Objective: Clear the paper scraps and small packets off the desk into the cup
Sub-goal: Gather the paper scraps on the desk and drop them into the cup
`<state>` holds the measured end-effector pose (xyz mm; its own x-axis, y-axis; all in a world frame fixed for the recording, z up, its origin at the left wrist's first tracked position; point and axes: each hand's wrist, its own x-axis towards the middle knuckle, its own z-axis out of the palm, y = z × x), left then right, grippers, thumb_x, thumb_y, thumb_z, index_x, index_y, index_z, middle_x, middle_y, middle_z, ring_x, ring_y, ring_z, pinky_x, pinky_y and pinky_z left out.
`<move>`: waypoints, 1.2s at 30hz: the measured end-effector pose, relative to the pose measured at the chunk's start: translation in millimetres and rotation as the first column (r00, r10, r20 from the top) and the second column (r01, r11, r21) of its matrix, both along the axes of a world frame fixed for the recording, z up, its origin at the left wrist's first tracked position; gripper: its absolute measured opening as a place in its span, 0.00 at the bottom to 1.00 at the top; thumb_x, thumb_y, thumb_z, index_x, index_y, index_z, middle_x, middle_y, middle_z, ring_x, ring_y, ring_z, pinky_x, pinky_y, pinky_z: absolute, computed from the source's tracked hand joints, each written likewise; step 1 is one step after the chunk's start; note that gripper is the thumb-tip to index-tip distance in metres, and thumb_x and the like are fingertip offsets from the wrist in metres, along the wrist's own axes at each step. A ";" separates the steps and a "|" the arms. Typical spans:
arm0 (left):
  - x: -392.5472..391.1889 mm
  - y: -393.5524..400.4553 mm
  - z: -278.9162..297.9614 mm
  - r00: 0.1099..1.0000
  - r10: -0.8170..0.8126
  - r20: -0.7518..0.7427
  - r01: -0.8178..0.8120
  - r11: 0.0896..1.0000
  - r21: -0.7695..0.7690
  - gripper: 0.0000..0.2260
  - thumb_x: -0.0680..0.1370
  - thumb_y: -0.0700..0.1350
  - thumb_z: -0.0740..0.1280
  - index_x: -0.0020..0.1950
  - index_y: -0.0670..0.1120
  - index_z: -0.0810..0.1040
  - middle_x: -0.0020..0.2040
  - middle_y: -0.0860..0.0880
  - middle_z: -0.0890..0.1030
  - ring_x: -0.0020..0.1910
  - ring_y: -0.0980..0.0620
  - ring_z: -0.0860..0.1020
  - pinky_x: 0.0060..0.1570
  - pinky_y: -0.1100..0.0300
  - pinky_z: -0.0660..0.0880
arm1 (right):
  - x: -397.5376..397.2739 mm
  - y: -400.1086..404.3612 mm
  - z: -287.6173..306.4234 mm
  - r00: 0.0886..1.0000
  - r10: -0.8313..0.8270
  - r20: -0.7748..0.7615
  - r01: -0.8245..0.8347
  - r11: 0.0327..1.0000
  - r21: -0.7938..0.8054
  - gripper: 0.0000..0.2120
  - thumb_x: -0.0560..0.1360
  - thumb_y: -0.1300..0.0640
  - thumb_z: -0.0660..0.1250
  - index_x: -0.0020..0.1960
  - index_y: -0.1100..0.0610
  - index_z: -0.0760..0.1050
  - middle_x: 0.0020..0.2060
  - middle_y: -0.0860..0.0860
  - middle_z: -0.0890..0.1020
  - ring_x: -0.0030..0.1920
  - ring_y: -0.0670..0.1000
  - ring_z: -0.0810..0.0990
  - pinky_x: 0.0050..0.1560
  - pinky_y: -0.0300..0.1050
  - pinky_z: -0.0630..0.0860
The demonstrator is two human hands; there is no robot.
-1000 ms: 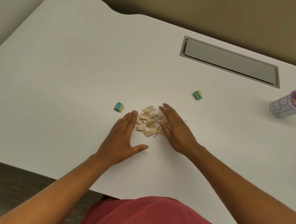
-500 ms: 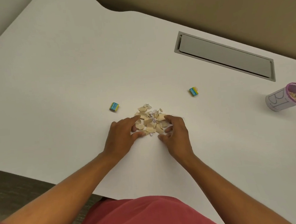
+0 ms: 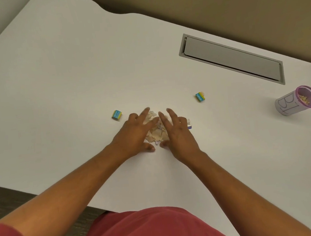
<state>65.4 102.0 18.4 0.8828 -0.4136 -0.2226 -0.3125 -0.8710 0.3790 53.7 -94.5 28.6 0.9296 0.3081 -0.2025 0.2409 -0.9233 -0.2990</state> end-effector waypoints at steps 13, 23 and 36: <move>-6.3 -14.4 8.5 0.991 0.130 0.034 -0.123 0.980 -0.157 0.12 0.81 0.36 0.64 0.54 0.49 0.85 0.54 0.51 0.83 0.53 0.46 0.76 0.54 0.48 0.76 | -0.9 9.2 -2.1 0.997 -0.031 0.076 0.024 0.996 0.084 0.10 0.76 0.66 0.63 0.48 0.54 0.80 0.50 0.52 0.79 0.52 0.56 0.74 0.42 0.51 0.75; -4.1 -15.3 -1.1 0.854 0.505 -0.125 -0.503 0.738 -0.451 0.08 0.77 0.37 0.73 0.52 0.46 0.90 0.47 0.50 0.89 0.46 0.51 0.85 0.49 0.56 0.80 | 5.9 -12.3 -1.2 0.821 -0.496 -0.283 0.564 0.624 0.542 0.11 0.74 0.63 0.70 0.49 0.51 0.87 0.42 0.50 0.88 0.44 0.51 0.86 0.50 0.47 0.82; 11.7 -96.0 46.6 0.543 0.217 -0.812 -0.822 -0.061 -0.566 0.06 0.76 0.32 0.76 0.52 0.37 0.88 0.51 0.43 0.89 0.51 0.44 0.89 0.50 0.59 0.85 | -2.9 -105.1 34.3 0.472 -0.053 -0.880 0.809 -0.371 0.456 0.12 0.76 0.70 0.72 0.58 0.65 0.81 0.52 0.61 0.87 0.44 0.55 0.88 0.47 0.40 0.84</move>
<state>77.0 6.0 65.0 0.8574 -0.0004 -0.5147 0.4814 0.3545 0.8016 50.9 -199.6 62.9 0.7587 0.0239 -0.6510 -0.5283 0.6072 -0.5935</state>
